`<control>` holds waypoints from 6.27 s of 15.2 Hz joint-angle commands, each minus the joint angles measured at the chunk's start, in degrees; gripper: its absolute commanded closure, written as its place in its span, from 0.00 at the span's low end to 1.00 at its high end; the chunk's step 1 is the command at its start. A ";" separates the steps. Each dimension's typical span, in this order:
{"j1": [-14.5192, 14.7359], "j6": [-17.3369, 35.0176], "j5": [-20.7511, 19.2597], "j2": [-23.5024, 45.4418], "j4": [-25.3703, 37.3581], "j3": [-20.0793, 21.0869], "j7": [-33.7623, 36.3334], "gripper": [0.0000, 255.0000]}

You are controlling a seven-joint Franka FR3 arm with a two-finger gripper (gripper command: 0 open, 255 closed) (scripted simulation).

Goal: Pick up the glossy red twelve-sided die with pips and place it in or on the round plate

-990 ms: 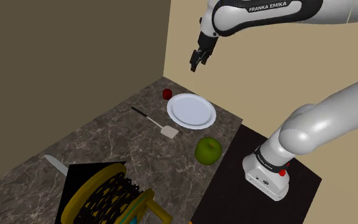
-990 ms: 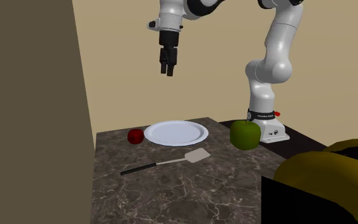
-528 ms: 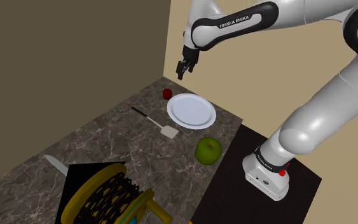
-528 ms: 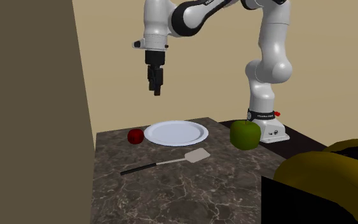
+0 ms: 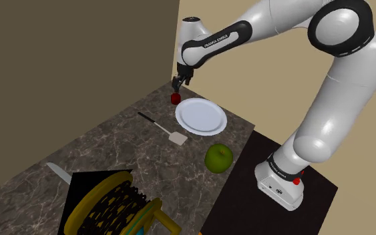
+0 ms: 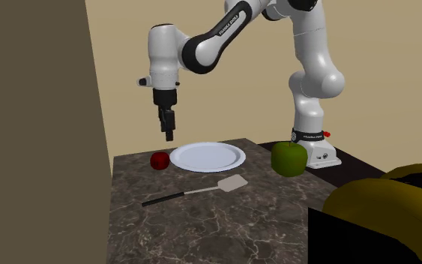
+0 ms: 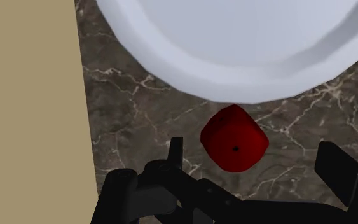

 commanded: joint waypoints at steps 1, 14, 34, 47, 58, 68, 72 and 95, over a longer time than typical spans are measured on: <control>0.56 0.59 -1.06 4.92 3.70 -0.15 0.74 0.00; 1.26 5.42 -2.77 12.64 5.99 -1.00 1.84 0.00; 0.99 1.91 -1.98 9.54 6.44 -0.56 1.14 1.00; 0.16 -2.61 -0.28 0.59 2.15 0.11 -0.30 1.00; -1.13 3.83 3.17 -22.56 -26.98 -0.30 -3.68 1.00; -1.48 11.77 1.58 -18.16 -30.60 -0.25 -2.29 1.00; -1.66 15.22 0.40 -15.18 -31.13 -0.26 -1.29 1.00; -1.14 8.00 2.62 -21.10 -29.73 -0.02 -2.79 0.00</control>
